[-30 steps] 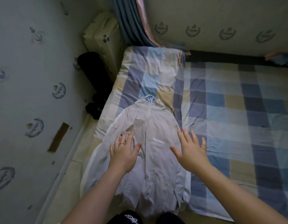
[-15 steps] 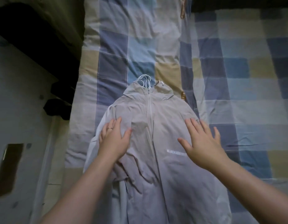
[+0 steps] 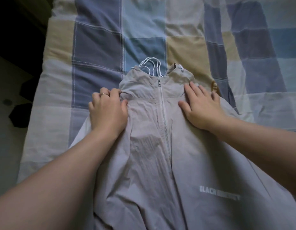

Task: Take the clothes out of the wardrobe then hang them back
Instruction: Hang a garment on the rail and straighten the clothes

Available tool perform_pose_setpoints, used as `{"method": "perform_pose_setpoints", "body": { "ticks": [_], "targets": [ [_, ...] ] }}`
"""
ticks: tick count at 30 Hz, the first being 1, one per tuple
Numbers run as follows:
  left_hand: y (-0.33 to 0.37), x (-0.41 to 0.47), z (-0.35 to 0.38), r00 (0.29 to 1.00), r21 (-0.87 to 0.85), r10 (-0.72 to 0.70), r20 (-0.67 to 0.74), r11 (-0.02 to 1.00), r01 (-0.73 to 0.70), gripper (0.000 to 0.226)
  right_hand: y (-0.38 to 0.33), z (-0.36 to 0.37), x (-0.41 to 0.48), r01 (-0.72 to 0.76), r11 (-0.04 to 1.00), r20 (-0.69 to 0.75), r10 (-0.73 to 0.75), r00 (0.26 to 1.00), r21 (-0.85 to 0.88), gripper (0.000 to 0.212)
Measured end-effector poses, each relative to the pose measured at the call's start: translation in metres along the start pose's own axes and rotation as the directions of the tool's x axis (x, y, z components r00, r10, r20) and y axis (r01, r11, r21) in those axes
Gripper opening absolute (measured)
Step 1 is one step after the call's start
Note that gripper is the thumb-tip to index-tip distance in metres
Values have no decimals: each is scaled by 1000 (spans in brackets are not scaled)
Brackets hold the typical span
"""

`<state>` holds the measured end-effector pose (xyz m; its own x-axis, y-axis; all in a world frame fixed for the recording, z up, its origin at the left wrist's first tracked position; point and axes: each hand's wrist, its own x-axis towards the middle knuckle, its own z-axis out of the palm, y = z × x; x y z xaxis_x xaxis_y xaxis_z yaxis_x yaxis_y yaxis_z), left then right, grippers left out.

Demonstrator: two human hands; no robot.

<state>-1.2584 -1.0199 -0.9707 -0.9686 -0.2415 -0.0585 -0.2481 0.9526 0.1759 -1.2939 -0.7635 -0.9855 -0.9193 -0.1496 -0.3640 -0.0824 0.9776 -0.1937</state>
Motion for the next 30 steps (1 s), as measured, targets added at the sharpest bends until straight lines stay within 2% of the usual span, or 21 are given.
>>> {"method": "perform_pose_setpoints", "body": {
  "ticks": [4,7,13,15,17,18,21,24,27,30],
  "targets": [
    [5,-3,-13,992,-94,32,-119,995,-44,18,5,-22,2,16,999,-139,-10,990,47,55],
    [6,-12,-36,985,-179,75,-153,979,-102,15,16,-52,-5,59,993,-184,-38,982,107,29],
    [16,-36,-119,984,-377,177,-23,910,-173,14,29,-141,-75,167,962,-192,-125,973,218,11],
    [21,-49,-156,974,-430,218,57,886,-173,26,28,-174,-115,165,958,-219,-113,969,236,10],
    [29,-64,-197,953,-472,279,116,860,-194,45,27,-208,-157,150,956,-227,-92,969,253,8],
    [34,-71,-218,942,-496,303,142,846,-197,47,26,-224,-180,140,955,-234,-78,969,260,7],
    [45,-96,-279,927,-570,324,189,805,-165,29,17,-265,-254,120,953,-276,-40,960,279,6],
    [53,-127,-334,930,-622,323,176,769,-149,25,6,-293,-327,56,939,-312,57,949,340,6],
    [63,-158,-377,894,-669,430,124,702,-244,19,-2,-311,-392,17,922,-389,147,910,388,6],
    [79,-180,-406,847,-680,527,64,644,-350,12,-7,-322,-451,2,891,-499,253,829,455,7]
  ]
}}
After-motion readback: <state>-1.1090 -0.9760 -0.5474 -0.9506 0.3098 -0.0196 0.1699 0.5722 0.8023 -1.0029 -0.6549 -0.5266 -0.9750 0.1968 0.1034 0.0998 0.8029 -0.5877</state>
